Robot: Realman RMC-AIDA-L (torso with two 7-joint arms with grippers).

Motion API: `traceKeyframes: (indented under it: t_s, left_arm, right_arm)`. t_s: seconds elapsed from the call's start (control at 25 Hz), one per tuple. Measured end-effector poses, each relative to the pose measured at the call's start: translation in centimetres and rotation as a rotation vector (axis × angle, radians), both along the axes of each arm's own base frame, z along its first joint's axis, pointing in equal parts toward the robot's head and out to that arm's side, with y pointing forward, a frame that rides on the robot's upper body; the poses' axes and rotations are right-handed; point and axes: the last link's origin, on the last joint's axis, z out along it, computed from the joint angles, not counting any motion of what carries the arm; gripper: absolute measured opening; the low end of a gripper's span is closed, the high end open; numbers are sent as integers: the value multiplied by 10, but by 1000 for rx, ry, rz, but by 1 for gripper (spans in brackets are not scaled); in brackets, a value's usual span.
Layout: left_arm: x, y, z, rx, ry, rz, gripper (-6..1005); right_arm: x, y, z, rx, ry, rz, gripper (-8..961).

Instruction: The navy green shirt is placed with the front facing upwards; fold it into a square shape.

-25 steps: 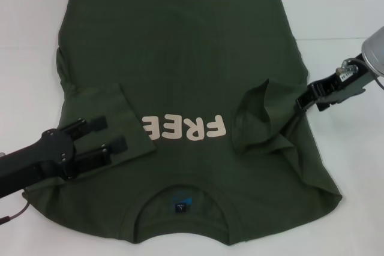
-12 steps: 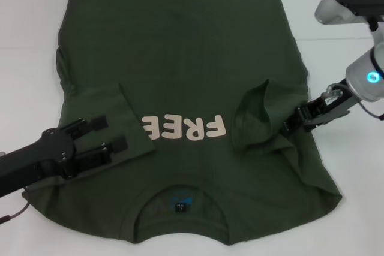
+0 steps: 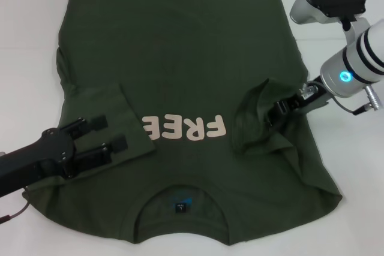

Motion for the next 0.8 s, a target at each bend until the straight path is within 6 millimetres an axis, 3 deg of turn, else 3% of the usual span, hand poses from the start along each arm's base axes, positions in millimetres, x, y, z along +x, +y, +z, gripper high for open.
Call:
traceKeyframes:
  t_s: [0.36, 0.8]
  left_arm:
    - [0, 0, 0, 1, 1, -2, 905]
    - [0, 0, 0, 1, 0, 0, 904]
  right_arm:
    - [-9, 12, -7, 76, 61, 37, 559]
    - [-9, 24, -1, 174, 51, 31, 558]
